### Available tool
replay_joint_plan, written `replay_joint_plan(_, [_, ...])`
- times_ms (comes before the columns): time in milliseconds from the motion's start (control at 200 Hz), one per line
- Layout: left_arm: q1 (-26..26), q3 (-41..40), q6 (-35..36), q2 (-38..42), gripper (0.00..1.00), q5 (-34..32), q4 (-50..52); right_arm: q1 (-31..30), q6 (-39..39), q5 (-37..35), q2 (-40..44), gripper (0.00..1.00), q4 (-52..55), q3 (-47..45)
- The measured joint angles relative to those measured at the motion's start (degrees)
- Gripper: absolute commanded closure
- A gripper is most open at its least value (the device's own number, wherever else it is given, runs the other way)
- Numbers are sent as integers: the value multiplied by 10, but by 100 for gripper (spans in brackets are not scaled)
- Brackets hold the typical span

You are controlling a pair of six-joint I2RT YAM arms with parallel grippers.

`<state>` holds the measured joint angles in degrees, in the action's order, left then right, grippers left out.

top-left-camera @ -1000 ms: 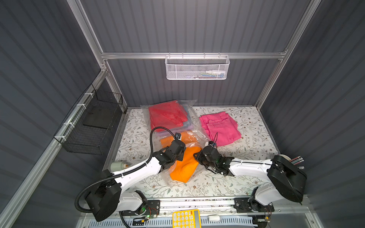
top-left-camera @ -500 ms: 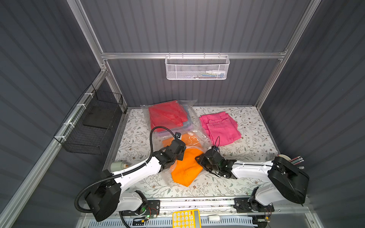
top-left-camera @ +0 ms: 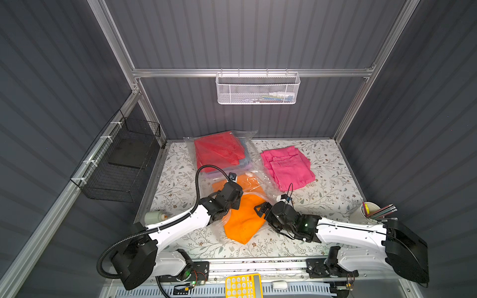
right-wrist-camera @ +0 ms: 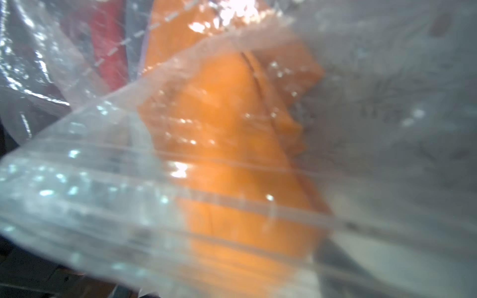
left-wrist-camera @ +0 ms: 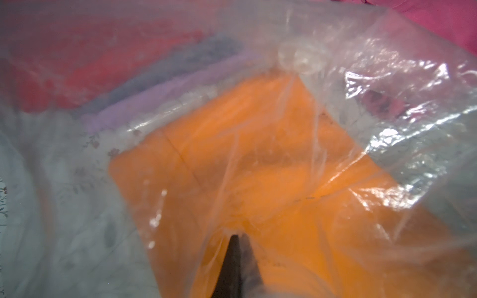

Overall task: Take the trousers out of the vacuum bag
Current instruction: Take out the trousers from the vacuum bag.

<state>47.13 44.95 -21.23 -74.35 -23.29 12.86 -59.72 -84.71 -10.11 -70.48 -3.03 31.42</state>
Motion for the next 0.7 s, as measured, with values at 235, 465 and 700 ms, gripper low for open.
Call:
replay_joint_plan(235, [0,0,0,11,100,0,0,-7,-12,-4,-15,5,25,9])
replay_joint_plan(465, [0,0,0,15,100,0,0,-7,0,-2,-70,10,2,44])
replay_joint_plan(700, [0,0,0,16,100,1,0,2,1,9,-116,12,-33,61])
